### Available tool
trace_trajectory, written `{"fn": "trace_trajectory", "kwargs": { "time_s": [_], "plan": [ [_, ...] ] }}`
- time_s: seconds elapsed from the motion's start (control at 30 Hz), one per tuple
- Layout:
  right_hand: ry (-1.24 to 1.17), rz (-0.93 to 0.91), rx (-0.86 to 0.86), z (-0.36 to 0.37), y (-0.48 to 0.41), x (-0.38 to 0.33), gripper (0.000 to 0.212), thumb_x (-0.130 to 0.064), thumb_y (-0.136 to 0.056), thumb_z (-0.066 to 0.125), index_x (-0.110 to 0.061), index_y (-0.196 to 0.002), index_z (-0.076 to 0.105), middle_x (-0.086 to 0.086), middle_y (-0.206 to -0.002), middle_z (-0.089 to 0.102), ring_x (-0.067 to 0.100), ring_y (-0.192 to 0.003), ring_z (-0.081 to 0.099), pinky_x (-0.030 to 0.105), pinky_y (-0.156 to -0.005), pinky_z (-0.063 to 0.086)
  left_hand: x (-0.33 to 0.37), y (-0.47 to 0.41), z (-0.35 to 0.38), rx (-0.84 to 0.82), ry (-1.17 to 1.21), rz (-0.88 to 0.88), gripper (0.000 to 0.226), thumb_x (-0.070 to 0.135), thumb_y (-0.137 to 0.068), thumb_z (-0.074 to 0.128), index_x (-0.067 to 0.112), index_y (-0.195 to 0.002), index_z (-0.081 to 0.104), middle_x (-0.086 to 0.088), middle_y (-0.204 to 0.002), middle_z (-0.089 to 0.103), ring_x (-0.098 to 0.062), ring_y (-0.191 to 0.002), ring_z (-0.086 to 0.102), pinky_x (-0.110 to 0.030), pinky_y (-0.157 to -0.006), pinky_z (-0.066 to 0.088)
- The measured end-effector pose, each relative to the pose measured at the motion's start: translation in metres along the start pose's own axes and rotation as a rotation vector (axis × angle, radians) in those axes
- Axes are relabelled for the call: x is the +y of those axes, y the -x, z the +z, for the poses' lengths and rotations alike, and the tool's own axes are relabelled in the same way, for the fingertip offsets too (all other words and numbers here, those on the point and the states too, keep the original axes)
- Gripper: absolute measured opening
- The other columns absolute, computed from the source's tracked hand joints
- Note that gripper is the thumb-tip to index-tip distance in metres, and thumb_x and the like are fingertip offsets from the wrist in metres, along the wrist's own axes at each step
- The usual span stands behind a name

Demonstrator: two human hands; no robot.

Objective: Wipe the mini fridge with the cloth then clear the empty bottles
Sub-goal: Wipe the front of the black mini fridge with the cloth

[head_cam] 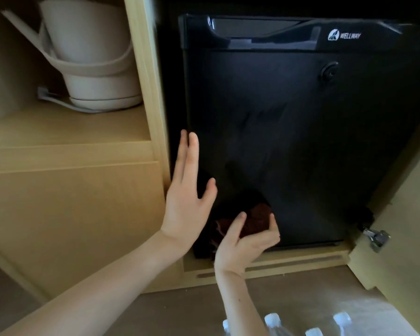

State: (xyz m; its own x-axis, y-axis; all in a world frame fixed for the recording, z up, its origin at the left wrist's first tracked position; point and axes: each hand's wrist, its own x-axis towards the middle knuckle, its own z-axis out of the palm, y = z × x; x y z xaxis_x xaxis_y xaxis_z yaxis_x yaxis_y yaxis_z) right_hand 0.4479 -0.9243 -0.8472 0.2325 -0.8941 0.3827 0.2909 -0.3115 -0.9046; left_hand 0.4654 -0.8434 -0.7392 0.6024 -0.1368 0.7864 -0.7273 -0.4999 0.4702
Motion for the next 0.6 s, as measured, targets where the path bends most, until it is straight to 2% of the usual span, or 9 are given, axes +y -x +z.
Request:
{"fn": "trace_trajectory", "kwargs": {
  "time_s": [0.07,0.2,0.27,0.37,0.43,0.5,0.53,0.6],
  "plan": [
    [-0.064,-0.022,-0.009,0.006,-0.004,-0.011,0.057,-0.034,-0.095,0.060,-0.005,-0.139,0.038,-0.002,-0.123,0.034,-0.006,-0.105,0.045,0.006,-0.087,0.044,-0.002,0.001,0.001,0.010,0.013,0.014,0.085,-0.001,-0.088,0.068,0.004,-0.157,0.018,-0.016,-0.163,0.018,0.030,-0.134,0.003,0.014,-0.090,0.015],
    [-0.084,-0.196,0.001,0.024,-0.023,-0.048,0.050,-0.035,-0.097,0.059,-0.013,-0.138,0.041,-0.014,-0.120,0.033,-0.005,-0.109,0.047,0.012,-0.083,0.045,-0.005,0.000,0.001,0.018,0.080,-0.022,0.084,0.002,-0.090,0.067,0.012,-0.157,0.019,-0.008,-0.165,0.019,0.021,-0.142,0.006,0.010,-0.098,0.017],
    [-0.066,-0.283,-0.019,0.029,-0.030,-0.058,0.050,-0.038,-0.097,0.058,-0.011,-0.137,0.044,-0.012,-0.119,0.036,-0.005,-0.106,0.047,0.008,-0.082,0.041,-0.006,0.000,0.002,0.019,0.095,-0.030,0.084,0.003,-0.091,0.067,0.016,-0.158,0.018,-0.004,-0.166,0.018,0.017,-0.144,0.006,0.007,-0.101,0.017],
    [0.002,-0.374,-0.056,0.023,-0.027,-0.035,0.047,-0.036,-0.095,0.061,-0.012,-0.133,0.048,0.002,-0.116,0.045,-0.006,-0.104,0.047,0.009,-0.084,0.041,-0.007,0.000,0.003,0.019,0.111,-0.040,0.085,0.002,-0.091,0.067,0.018,-0.158,0.018,-0.001,-0.166,0.018,0.012,-0.147,0.008,0.004,-0.106,0.017],
    [0.007,-0.289,-0.045,0.013,-0.013,-0.010,0.046,-0.030,-0.093,0.062,-0.014,-0.133,0.046,0.007,-0.114,0.047,-0.002,-0.105,0.047,0.018,-0.089,0.047,-0.007,0.001,0.004,0.023,0.119,-0.046,0.085,0.002,-0.091,0.066,0.020,-0.158,0.017,0.001,-0.166,0.018,0.009,-0.148,0.009,0.002,-0.107,0.017],
    [-0.017,-0.154,-0.011,0.007,0.000,0.005,0.045,-0.024,-0.092,0.064,-0.014,-0.132,0.044,0.004,-0.116,0.044,0.010,-0.103,0.051,0.038,-0.085,0.057,-0.007,0.002,0.004,0.030,0.117,-0.043,0.086,0.003,-0.091,0.067,0.021,-0.159,0.018,0.002,-0.166,0.018,0.008,-0.148,0.010,0.001,-0.108,0.017],
    [-0.030,-0.115,0.007,0.007,0.004,0.005,0.046,-0.022,-0.091,0.065,-0.015,-0.132,0.044,0.001,-0.117,0.042,0.011,-0.102,0.052,0.042,-0.082,0.058,-0.007,0.002,0.004,0.030,0.113,-0.038,0.086,0.003,-0.091,0.067,0.022,-0.159,0.018,0.003,-0.167,0.017,0.008,-0.149,0.010,0.001,-0.108,0.018],
    [-0.085,-0.108,0.000,0.012,-0.002,-0.009,0.046,-0.025,-0.091,0.065,-0.020,-0.132,0.043,-0.006,-0.117,0.040,0.001,-0.103,0.052,0.029,-0.083,0.056,-0.008,0.001,0.005,0.024,0.105,-0.035,0.086,0.004,-0.091,0.067,0.023,-0.159,0.017,0.005,-0.167,0.016,0.007,-0.149,0.010,0.000,-0.109,0.018]
  ]
}}
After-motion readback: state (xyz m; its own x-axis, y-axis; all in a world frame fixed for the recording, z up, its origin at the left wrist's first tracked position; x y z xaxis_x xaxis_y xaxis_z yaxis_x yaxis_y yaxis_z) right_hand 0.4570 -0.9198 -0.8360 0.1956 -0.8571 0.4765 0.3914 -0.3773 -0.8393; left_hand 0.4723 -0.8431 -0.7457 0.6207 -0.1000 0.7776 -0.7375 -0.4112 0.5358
